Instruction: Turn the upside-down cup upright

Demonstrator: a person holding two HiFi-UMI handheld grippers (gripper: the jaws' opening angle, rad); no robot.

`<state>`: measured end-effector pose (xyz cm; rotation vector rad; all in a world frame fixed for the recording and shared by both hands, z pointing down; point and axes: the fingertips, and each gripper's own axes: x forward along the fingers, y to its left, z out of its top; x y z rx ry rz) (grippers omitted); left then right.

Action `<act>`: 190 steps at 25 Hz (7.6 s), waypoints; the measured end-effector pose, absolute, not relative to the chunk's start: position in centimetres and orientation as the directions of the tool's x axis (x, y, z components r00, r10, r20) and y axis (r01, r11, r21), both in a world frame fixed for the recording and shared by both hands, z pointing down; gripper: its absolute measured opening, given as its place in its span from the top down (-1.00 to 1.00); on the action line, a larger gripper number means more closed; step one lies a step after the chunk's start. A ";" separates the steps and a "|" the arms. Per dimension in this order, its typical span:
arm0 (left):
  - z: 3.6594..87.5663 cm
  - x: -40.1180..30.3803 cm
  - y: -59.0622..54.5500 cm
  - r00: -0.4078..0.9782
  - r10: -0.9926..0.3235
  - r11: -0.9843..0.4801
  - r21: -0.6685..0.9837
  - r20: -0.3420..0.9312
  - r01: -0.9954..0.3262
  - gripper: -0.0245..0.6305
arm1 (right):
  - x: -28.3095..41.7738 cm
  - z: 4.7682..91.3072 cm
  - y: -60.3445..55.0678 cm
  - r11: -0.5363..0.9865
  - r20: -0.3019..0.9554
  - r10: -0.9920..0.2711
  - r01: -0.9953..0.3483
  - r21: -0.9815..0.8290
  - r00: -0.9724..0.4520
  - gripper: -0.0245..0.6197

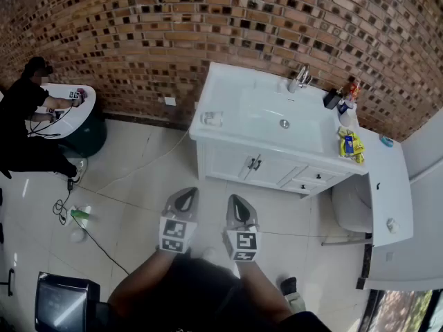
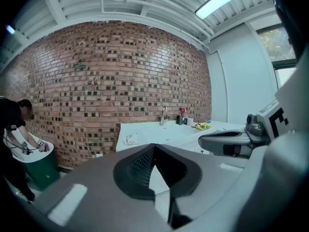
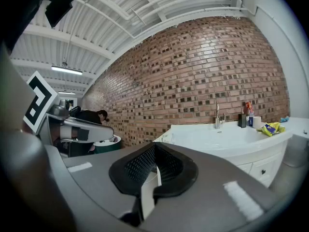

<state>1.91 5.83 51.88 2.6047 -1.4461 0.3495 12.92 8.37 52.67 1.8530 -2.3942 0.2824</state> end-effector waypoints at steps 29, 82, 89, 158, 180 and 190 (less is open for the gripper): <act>52.9 -0.6 -10.0 0.517 -0.816 -0.528 0.031 0.258 -0.849 0.94 | 11.4 53.6 -8.1 0.217 0.236 -0.947 -0.975 -0.042 -0.220 0.88; 56.9 0.4 -28.7 0.568 -0.766 -0.576 0.069 0.302 -0.814 0.94 | 12.7 63.4 -26.4 0.160 0.549 -0.824 -0.987 -0.017 -0.143 0.74; 57.2 -0.1 -29.7 0.551 -0.776 -0.557 0.077 0.307 -0.827 0.94 | 12.6 64.5 -27.2 0.170 0.582 -0.798 -0.985 -0.034 -0.158 0.72; 57.1 -2.1 -28.7 0.552 -0.778 -0.544 0.117 0.300 -0.831 0.94 | 8.7 62.9 -26.1 0.630 0.628 -0.777 -0.047 0.775 -0.044 0.70; 52.8 -2.4 -28.0 0.541 -0.816 -0.518 0.161 0.203 -0.840 0.94 | 8.2 52.6 -27.0 0.298 0.420 -0.899 -0.879 0.373 -0.127 0.88; 52.8 -2.0 -25.6 0.554 -0.808 -0.543 0.110 0.200 -0.832 0.94 | 8.6 49.6 -23.5 0.163 0.220 -0.965 -0.984 0.065 -0.145 0.88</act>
